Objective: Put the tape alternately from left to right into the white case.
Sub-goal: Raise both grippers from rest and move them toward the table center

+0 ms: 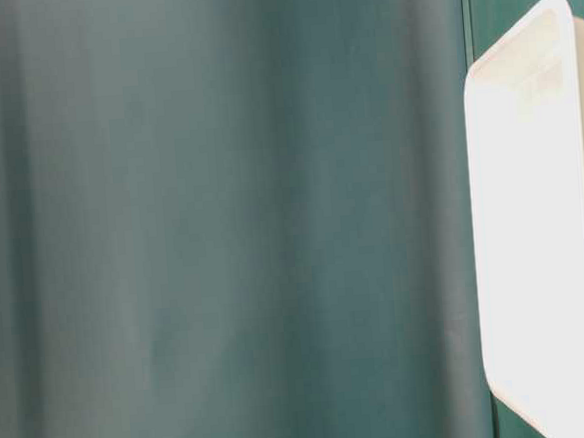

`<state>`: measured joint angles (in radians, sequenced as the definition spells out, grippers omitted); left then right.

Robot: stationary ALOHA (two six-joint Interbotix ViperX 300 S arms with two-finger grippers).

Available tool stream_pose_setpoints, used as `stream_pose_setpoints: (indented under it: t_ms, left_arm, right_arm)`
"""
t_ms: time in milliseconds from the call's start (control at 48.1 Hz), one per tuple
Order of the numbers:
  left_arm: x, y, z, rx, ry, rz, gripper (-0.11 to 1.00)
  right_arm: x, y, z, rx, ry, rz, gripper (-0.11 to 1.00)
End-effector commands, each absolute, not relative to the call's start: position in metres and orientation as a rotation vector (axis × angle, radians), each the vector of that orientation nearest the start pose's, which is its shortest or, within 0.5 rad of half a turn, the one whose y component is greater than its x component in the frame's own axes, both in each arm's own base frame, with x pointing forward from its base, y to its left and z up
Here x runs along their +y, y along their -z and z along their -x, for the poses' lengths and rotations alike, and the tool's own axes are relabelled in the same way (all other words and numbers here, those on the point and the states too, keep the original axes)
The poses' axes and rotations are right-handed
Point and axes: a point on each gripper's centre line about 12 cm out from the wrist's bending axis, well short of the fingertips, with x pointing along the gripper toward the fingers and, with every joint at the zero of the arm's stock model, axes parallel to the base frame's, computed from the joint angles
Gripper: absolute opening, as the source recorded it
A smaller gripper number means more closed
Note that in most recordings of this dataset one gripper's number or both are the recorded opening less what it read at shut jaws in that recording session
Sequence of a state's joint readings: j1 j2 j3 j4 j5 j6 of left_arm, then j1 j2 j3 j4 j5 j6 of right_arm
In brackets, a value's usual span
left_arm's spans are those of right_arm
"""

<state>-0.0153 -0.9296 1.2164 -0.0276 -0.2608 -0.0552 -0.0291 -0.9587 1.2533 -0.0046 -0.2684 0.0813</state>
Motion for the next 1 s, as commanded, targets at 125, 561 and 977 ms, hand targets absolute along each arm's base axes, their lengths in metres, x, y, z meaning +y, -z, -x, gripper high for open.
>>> stream_pose_setpoints:
  t_ms: [125,561,977]
  left_arm:
    - [-0.003,-0.27,-0.204,0.025,0.01,0.083,0.91]
    - [-0.004,-0.264,-0.223,0.126,0.009,0.085,0.92]
    - [-0.005,-0.245,-0.266,0.312,0.003,0.081,0.92]
  right_arm:
    - [-0.007,-0.26,-0.196,0.023,0.035,-0.079,0.57]
    - [-0.008,-0.257,-0.211,0.075,0.041,-0.092,0.82]
    - [-0.01,-0.239,-0.256,0.24,0.05,-0.095,0.81]
